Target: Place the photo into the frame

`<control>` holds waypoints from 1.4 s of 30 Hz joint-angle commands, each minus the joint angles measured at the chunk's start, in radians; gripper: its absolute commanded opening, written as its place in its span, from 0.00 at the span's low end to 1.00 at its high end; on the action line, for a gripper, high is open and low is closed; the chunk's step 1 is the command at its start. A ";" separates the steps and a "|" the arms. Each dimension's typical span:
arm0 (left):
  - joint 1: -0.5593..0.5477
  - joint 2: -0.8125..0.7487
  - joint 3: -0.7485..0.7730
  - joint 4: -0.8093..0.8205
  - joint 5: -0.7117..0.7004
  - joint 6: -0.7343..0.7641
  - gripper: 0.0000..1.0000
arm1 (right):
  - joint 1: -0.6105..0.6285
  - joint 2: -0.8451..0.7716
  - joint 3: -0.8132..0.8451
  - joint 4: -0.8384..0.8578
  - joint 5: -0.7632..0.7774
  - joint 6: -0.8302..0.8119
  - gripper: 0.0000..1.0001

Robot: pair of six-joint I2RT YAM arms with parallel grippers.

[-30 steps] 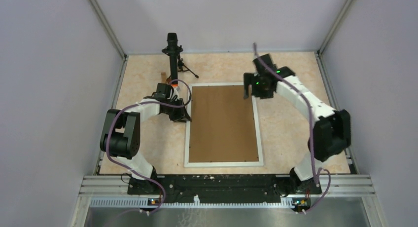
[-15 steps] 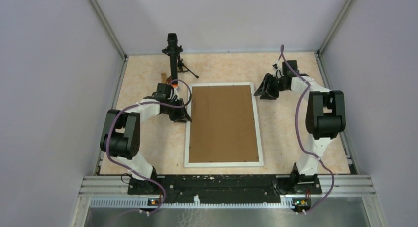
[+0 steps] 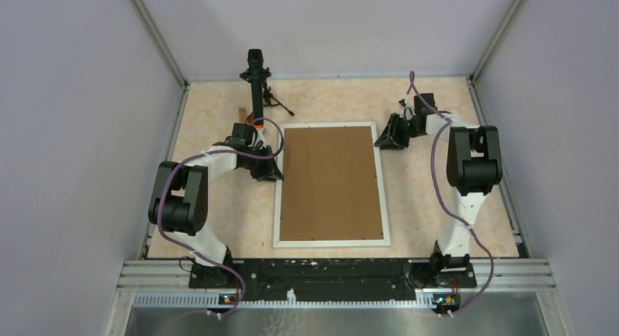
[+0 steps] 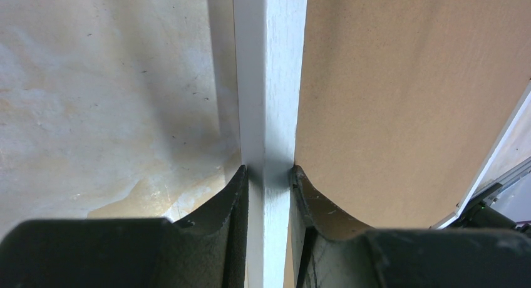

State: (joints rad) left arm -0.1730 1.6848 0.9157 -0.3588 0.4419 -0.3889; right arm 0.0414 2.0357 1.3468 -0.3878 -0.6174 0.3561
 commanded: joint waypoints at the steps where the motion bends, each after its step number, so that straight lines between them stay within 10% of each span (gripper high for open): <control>1: -0.003 0.088 -0.070 -0.166 -0.191 0.074 0.00 | -0.016 0.034 0.070 0.033 0.026 -0.012 0.33; 31: -0.006 0.088 -0.067 -0.164 -0.185 0.076 0.00 | 0.007 0.150 0.122 0.028 -0.042 -0.032 0.32; 42: -0.013 0.097 -0.051 -0.166 -0.188 0.074 0.00 | 0.137 0.146 0.128 -0.084 0.186 -0.013 0.32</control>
State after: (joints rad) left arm -0.1741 1.6936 0.9287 -0.3748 0.4477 -0.3843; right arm 0.0547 2.1403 1.4765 -0.3939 -0.6456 0.3450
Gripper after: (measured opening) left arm 0.308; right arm 0.327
